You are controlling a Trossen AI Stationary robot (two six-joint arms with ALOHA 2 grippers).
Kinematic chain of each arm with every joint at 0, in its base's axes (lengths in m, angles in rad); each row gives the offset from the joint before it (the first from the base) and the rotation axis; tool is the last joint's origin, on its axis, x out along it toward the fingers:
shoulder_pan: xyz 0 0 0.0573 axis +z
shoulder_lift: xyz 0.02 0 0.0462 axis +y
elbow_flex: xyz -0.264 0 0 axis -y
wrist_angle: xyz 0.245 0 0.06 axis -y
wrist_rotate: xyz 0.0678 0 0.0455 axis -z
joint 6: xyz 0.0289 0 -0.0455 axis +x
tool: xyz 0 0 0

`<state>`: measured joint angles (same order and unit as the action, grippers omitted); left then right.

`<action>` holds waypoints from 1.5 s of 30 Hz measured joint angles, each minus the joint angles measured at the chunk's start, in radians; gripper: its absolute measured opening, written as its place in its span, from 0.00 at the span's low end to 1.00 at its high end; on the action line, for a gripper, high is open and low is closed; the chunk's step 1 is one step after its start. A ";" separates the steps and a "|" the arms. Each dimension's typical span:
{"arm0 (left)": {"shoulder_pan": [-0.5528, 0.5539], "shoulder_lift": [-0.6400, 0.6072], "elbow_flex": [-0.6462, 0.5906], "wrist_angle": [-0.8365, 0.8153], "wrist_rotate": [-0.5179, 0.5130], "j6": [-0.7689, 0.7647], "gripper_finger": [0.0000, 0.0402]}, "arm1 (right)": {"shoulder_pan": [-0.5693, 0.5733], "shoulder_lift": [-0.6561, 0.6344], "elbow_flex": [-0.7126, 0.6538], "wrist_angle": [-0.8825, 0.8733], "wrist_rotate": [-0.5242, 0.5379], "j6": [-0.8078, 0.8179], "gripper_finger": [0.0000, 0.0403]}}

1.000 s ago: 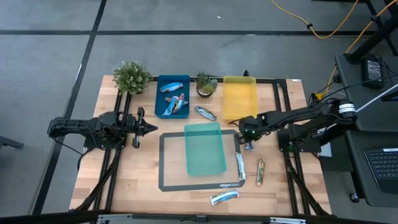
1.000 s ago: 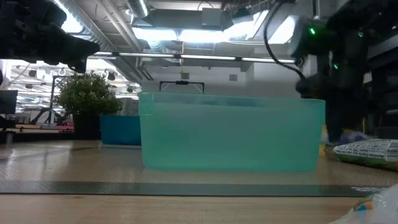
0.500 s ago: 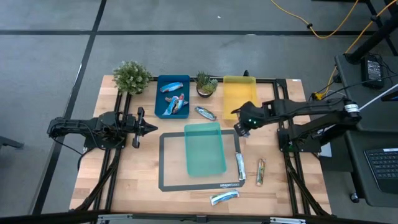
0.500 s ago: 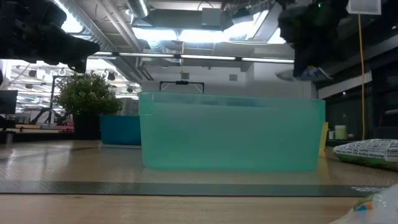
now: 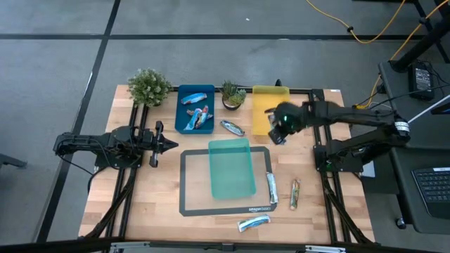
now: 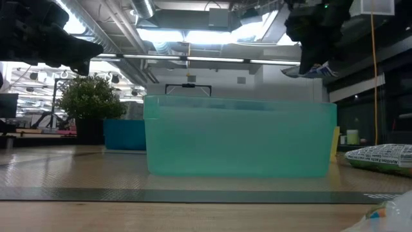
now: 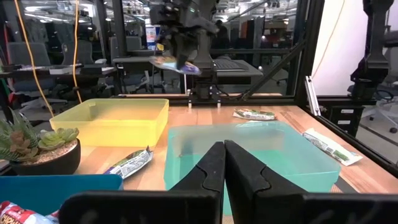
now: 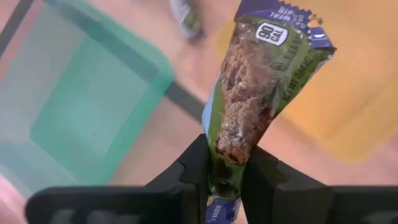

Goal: Pick and place Granola Bars by type
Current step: Put the blue granola bar into the yellow bin

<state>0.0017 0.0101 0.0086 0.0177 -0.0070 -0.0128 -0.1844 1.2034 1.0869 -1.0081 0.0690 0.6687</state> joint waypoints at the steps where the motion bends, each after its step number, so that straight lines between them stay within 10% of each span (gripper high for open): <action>1: 0.000 0.000 0.000 0.000 0.000 0.000 0.01 | -0.041 0.000 0.016 -0.018 -0.012 -0.048 0.18; 22: 0.000 0.000 0.000 0.000 0.000 0.000 0.01 | -0.596 0.118 0.181 -0.009 -0.071 -0.594 0.18; 45: 0.000 0.000 0.000 0.000 0.000 0.000 0.02 | -0.635 0.547 0.150 0.206 -0.151 -0.674 0.18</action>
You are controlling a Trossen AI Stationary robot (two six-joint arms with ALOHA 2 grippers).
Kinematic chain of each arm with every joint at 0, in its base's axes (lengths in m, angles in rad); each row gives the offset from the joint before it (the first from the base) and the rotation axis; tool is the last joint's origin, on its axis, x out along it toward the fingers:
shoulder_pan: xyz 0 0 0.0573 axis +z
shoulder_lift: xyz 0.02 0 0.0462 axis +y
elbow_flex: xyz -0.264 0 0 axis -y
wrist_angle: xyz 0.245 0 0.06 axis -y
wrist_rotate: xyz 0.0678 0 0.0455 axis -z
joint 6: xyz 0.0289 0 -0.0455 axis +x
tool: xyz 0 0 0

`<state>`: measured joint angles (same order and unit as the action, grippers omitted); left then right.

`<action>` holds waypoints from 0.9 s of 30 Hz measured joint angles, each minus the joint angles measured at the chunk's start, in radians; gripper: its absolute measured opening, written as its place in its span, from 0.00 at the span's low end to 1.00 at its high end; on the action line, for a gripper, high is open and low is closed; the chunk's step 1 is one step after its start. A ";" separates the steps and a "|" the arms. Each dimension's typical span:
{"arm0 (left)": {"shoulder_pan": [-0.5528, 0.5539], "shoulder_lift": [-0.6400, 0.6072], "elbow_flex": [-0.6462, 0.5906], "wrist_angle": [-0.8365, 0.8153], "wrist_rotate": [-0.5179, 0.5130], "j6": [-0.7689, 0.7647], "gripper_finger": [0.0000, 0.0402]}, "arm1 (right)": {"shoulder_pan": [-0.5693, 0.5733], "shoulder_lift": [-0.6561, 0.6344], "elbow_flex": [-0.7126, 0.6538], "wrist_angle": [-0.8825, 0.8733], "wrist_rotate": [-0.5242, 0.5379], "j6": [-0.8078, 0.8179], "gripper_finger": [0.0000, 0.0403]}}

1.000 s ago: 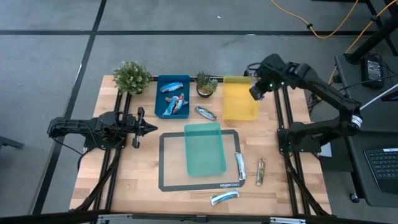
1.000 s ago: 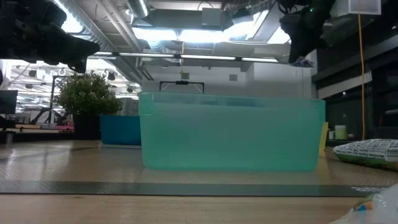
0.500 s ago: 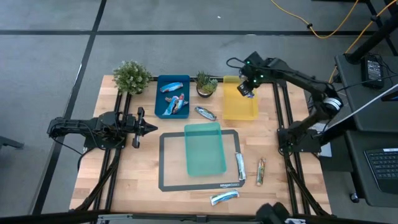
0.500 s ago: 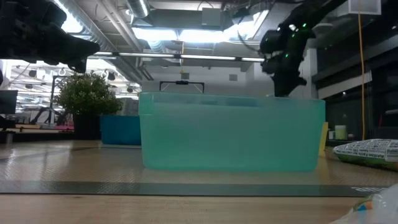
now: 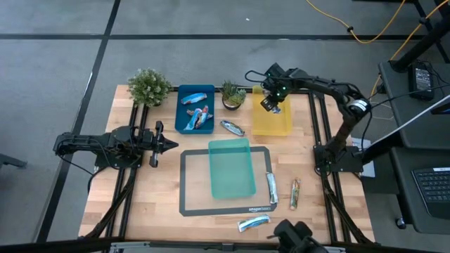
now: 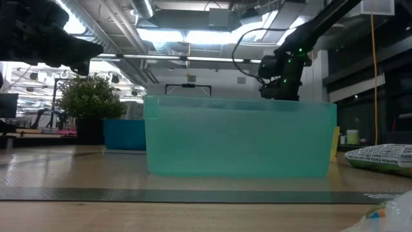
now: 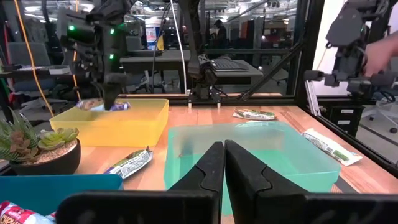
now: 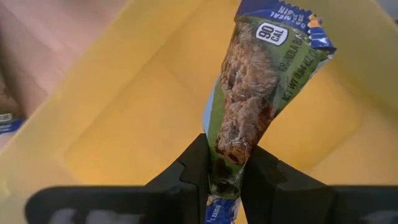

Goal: Pick and place Granola Bars by type
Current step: Put the blue granola bar into the yellow bin

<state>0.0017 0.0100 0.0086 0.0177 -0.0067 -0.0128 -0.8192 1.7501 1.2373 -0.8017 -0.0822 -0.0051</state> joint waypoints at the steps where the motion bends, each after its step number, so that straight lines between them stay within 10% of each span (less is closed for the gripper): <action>1: 0.000 0.000 0.000 0.000 0.000 0.000 0.02 | 0.000 0.012 0.000 0.004 0.000 0.000 0.18; 27: 0.000 0.000 0.000 0.000 0.000 0.000 0.01 | -0.001 0.131 0.000 0.052 -0.044 -0.030 0.19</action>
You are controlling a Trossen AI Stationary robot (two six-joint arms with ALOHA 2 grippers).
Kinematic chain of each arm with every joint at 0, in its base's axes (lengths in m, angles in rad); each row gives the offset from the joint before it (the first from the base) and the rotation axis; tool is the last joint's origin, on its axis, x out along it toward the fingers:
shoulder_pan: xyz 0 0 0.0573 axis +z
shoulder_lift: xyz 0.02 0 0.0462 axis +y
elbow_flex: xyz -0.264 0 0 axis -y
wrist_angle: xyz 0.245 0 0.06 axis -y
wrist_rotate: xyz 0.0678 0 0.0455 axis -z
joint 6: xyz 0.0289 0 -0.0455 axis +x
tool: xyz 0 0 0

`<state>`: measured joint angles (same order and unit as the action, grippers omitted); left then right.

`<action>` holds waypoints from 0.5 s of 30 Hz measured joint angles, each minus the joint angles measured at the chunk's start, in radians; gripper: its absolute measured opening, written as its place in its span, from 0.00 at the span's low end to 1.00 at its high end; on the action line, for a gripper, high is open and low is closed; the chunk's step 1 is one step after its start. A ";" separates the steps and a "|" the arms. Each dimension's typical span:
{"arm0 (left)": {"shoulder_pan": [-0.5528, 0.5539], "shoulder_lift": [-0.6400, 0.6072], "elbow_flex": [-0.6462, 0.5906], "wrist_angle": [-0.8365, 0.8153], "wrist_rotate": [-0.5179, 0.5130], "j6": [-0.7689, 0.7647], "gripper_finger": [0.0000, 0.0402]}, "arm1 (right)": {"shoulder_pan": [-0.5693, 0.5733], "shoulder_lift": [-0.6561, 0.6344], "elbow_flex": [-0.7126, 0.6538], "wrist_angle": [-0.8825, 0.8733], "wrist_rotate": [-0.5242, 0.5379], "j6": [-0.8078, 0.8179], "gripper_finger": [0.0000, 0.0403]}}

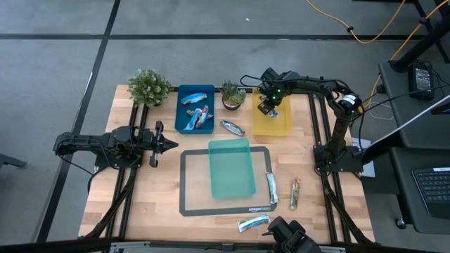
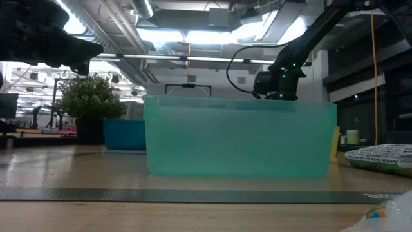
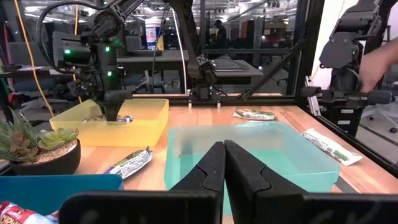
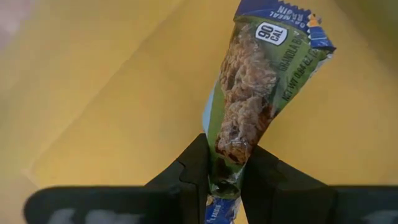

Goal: Pick and place Granola Bars by type
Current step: Put the blue granola bar into the yellow bin

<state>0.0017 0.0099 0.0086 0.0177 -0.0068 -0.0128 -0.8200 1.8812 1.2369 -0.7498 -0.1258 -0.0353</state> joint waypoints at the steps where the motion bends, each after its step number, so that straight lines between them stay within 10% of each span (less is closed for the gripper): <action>1: 0.000 0.000 0.000 0.000 0.000 0.000 0.01 | 0.000 0.000 0.000 0.000 -0.008 0.000 0.21; 15: 0.000 0.000 0.000 0.000 0.000 0.000 0.01 | 0.000 -0.027 0.000 -0.030 0.001 0.032 0.62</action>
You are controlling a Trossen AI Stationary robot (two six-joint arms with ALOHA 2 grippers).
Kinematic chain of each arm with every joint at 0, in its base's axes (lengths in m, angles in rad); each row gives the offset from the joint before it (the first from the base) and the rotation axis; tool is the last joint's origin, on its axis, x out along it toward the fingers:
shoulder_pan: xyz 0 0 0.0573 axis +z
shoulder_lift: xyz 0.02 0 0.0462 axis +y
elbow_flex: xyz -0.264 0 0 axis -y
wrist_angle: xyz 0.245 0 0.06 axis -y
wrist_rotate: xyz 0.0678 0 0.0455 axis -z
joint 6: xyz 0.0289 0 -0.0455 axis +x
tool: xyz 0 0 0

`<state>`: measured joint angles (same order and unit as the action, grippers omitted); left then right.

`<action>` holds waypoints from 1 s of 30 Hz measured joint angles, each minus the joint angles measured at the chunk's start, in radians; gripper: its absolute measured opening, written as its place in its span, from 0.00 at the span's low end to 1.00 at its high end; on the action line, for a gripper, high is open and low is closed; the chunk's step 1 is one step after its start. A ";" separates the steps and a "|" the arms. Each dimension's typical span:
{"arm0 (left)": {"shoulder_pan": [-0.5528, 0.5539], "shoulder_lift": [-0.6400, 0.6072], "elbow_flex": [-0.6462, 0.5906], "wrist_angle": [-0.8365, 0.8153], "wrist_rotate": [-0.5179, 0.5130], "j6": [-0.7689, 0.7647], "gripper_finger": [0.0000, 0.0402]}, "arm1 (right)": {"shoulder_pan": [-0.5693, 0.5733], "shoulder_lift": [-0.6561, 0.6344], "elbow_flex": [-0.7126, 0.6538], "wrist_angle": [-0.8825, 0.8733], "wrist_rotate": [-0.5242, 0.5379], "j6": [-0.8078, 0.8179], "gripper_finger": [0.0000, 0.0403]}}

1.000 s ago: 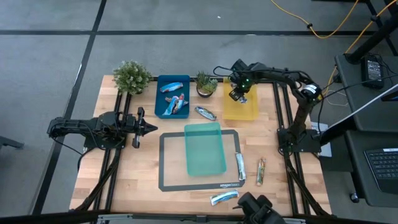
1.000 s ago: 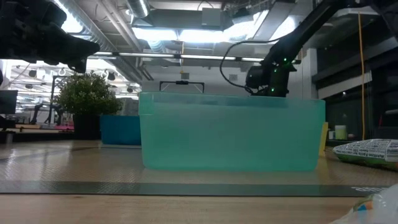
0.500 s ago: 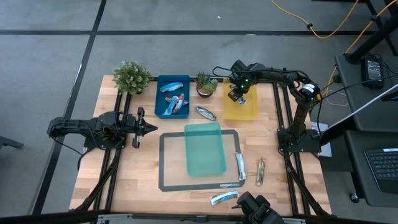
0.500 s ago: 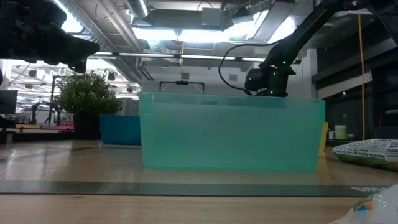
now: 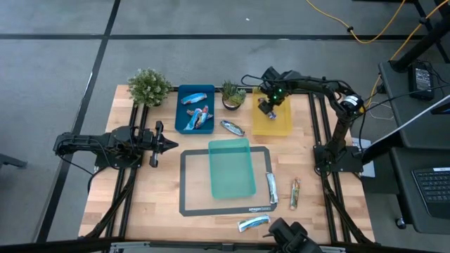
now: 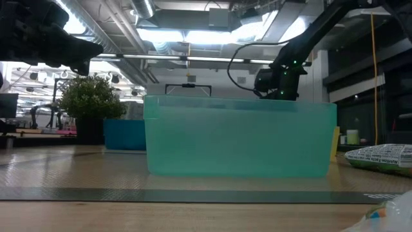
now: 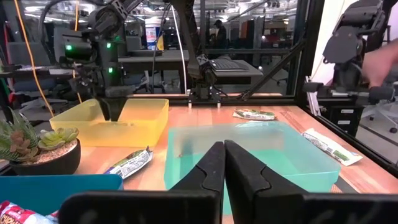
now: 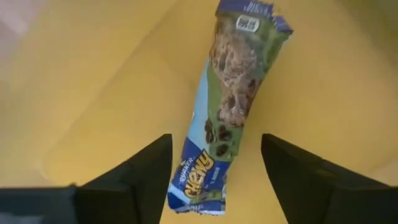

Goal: Pick and place Granola Bars by type
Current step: Put the blue granola bar into the yellow bin

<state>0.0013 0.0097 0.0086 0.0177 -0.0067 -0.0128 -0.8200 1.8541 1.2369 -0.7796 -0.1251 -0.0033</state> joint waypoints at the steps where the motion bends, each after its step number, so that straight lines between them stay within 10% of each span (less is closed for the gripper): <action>1: 0.000 0.000 0.000 0.000 0.000 0.000 0.01 | 0.000 -0.012 0.000 -0.001 0.001 0.001 0.62; 30: 0.000 0.000 0.000 0.000 0.000 0.000 0.02 | 0.285 -0.467 0.037 -0.065 -0.176 -0.111 0.58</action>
<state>0.0016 0.0097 0.0085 0.0177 -0.0071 -0.0128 -0.5352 1.3868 1.2744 -0.8444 -0.3008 -0.1144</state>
